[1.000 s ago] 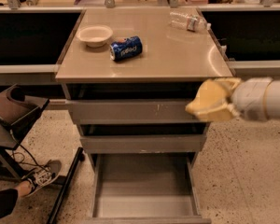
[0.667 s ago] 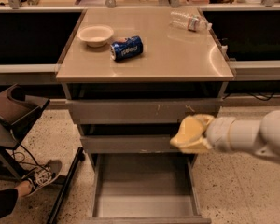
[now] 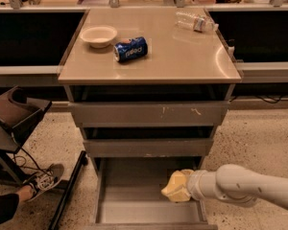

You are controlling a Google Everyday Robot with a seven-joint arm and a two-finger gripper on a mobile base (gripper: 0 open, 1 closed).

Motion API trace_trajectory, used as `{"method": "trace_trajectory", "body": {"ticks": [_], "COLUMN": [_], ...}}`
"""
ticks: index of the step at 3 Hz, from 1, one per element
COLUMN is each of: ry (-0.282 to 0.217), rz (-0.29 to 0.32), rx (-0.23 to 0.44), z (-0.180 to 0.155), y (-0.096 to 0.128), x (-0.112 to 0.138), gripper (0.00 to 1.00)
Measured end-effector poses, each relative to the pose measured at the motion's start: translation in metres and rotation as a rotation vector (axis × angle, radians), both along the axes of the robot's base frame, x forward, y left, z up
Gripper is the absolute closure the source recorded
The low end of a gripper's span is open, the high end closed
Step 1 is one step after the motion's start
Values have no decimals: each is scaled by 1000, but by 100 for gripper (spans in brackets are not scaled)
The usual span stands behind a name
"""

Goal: Place sponge into bottom drawer

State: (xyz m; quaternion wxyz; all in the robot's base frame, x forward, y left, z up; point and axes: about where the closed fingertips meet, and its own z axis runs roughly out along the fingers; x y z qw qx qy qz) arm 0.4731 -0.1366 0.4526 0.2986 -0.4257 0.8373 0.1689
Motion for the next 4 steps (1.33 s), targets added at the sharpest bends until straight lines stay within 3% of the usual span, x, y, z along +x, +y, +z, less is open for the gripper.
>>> {"method": "trace_trajectory", "body": {"ticks": [1, 2, 4], "ry": [-30, -40, -30], "rz": [-40, -50, -88], "rx": [-21, -22, 20], "z": [-11, -16, -80], "y": [-5, -2, 14], "x": [13, 7, 24], "gripper": [100, 100, 100]}}
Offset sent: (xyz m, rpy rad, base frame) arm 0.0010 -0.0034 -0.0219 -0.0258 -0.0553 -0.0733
